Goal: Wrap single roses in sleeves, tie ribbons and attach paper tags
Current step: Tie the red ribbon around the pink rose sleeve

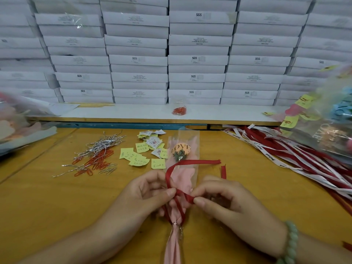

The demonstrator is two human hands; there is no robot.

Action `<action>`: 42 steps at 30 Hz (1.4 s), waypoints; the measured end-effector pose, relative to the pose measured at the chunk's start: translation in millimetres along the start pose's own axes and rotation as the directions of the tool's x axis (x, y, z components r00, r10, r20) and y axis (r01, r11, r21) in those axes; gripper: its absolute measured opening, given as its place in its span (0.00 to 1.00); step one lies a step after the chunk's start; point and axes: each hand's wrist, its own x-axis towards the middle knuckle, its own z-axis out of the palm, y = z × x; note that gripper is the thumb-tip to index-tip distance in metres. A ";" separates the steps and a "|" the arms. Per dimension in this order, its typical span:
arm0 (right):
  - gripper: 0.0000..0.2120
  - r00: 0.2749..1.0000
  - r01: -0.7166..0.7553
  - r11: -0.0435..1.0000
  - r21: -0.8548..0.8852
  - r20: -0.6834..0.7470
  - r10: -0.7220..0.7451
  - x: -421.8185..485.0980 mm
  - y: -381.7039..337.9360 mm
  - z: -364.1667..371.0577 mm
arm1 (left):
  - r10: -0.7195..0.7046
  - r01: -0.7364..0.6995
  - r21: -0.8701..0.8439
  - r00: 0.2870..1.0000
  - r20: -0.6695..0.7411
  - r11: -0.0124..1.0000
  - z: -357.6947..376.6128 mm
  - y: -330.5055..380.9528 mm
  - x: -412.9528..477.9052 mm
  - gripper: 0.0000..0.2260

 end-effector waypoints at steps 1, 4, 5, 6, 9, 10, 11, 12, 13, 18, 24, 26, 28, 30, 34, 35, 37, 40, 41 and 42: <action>0.04 1.000 -0.015 0.999 0.051 0.014 0.015 0.0 -0.2 1.4 | 0.000 -0.001 -0.002 1.000 -0.018 1.000 -0.3 -0.4 0.2 0.06; 0.02 0.994 -0.092 0.967 0.236 0.074 0.077 -0.2 -1.0 4.6 | 0.007 -0.007 -0.035 1.000 0.001 0.999 0.5 0.4 -0.4 0.09; 0.03 0.991 -0.122 0.953 0.277 0.089 0.101 -0.1 -1.0 4.8 | 0.015 -0.014 -0.048 1.000 0.019 0.999 1.2 1.4 -0.9 0.09; 0.05 0.987 -0.149 0.944 0.294 0.096 0.126 0.0 -0.6 4.6 | 0.022 -0.020 -0.060 0.999 0.030 0.998 1.9 2.4 -1.5 0.08; 0.13 0.976 -0.216 0.937 0.276 0.092 0.198 -0.1 1.5 4.5 | 0.031 -0.027 -0.075 0.998 0.054 0.997 3.6 6.2 -3.2 0.10; 0.14 0.975 -0.223 0.940 0.259 0.086 0.207 0.1 2.3 5.2 | 0.034 -0.029 -0.069 0.997 0.070 0.997 4.3 7.6 -4.0 0.11; 0.14 0.974 -0.224 0.944 0.243 0.075 0.212 0.2 3.1 5.9 | 0.037 -0.032 -0.056 0.996 0.082 0.998 5.0 8.7 -4.6 0.11; 0.13 0.975 -0.220 0.948 0.230 0.063 0.211 0.7 3.6 6.9 | 0.039 -0.036 -0.041 0.995 0.087 0.999 5.7 9.7 -5.3 0.10; 0.12 0.977 -0.211 0.953 0.216 0.053 0.204 1.1 4.1 8.0 | 0.044 -0.042 -0.027 0.995 0.089 0.999 6.1 10.3 -5.8 0.08; 0.10 0.989 -0.148 0.977 0.154 0.053 0.141 2.6 3.5 11.5 | 0.067 -0.072 0.059 0.995 0.078 0.996 7.5 11.3 -7.9 0.07; 0.06 0.992 -0.115 0.992 0.047 0.061 0.112 3.2 0.2 12.1 | 0.088 -0.097 0.142 0.994 0.070 0.985 8.2 14.2 -10.3 0.07; 0.06 0.993 -0.102 0.995 -0.009 0.061 0.102 3.2 -1.4 11.8 | 0.088 -0.099 0.139 0.993 0.078 0.985 8.7 14.7 -10.4 0.06; 0.05 0.994 -0.093 0.994 -0.053 0.051 0.096 2.5 -3.2 11.6 | 0.084 -0.095 0.129 0.992 0.090 0.987 8.8 15.0 -10.3 0.06; 0.05 0.997 -0.073 0.994 -0.087 0.029 0.076 1.5 -3.7 11.7 | 0.076 -0.087 0.117 0.993 0.094 0.989 8.5 14.9 -10.1 0.06; 0.05 0.997 -0.076 0.996 -0.044 0.000 0.076 0.2 -0.8 11.0 | 0.058 -0.066 0.100 0.995 0.078 0.993 8.1 12.4 -9.5 0.07; 0.05 0.997 -0.082 0.996 -0.018 0.003 0.082 0.0 -0.5 11.1 | 0.059 -0.066 0.098 0.995 0.075 0.993 8.1 11.9 -9.2 0.07; 0.06 0.997 -0.083 0.996 0.039 0.007 0.083 -0.9 -0.8 12.0 | 0.068 -0.075 0.087 0.994 0.080 0.993 8.1 11.3 -8.9 0.07; 0.05 0.998 -0.066 0.993 0.094 0.004 0.066 -1.4 -2.3 12.4 | 0.078 -0.084 0.063 0.993 0.094 0.994 8.3 12.3 -8.8 0.06; 0.04 0.997 -0.071 0.992 0.108 0.008 0.071 -1.4 -3.3 12.5 | 0.080 -0.085 0.058 0.993 0.092 0.995 8.4 12.6 -8.7 0.06; 0.04 0.997 -0.078 0.989 0.123 0.014 0.077 -1.1 -3.9 12.3 | 0.081 -0.086 0.057 0.993 0.088 0.995 8.4 12.7 -8.5 0.06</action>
